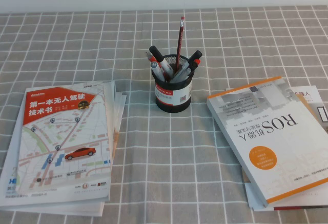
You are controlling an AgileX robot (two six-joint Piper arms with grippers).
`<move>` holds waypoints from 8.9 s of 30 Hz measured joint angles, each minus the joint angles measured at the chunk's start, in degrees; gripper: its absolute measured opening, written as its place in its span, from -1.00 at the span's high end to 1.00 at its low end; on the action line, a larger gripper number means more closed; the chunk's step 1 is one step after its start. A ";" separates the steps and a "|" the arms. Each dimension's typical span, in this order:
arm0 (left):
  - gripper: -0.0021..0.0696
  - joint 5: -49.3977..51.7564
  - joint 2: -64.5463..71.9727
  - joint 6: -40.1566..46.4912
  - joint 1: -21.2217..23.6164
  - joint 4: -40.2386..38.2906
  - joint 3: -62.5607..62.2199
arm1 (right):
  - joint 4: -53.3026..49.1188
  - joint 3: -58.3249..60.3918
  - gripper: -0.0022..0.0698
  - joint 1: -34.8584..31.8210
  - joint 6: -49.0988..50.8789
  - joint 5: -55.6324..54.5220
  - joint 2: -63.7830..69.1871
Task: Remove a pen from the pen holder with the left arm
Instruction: 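Take a marker out of the pen holder and lay it on the table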
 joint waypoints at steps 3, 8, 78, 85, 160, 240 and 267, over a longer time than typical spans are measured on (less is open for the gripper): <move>0.95 0.00 0.00 0.00 -1.85 0.00 0.00 | 0.00 0.00 0.97 0.00 0.00 0.00 0.00; 0.95 0.05 0.00 0.00 -3.02 0.00 0.00 | 0.00 0.00 0.97 0.00 0.00 0.00 0.00; 0.95 -14.33 0.00 -15.24 -3.02 -18.93 0.12 | 0.00 0.00 0.97 0.00 0.00 0.00 0.00; 0.95 -30.50 0.00 -18.87 -3.02 -37.57 0.12 | 0.00 0.00 0.97 0.00 0.00 0.00 0.00; -0.33 -0.29 98.27 114.33 -24.74 -96.30 -67.31 | 0.00 0.00 0.97 0.00 0.00 0.00 0.00; 0.64 31.14 77.37 9.54 -29.34 2.94 -78.93 | 0.00 0.00 0.97 0.00 0.00 0.00 0.00; 0.64 48.47 103.34 7.37 -29.34 -16.59 -84.59 | 0.00 0.00 0.97 0.00 0.00 0.00 0.00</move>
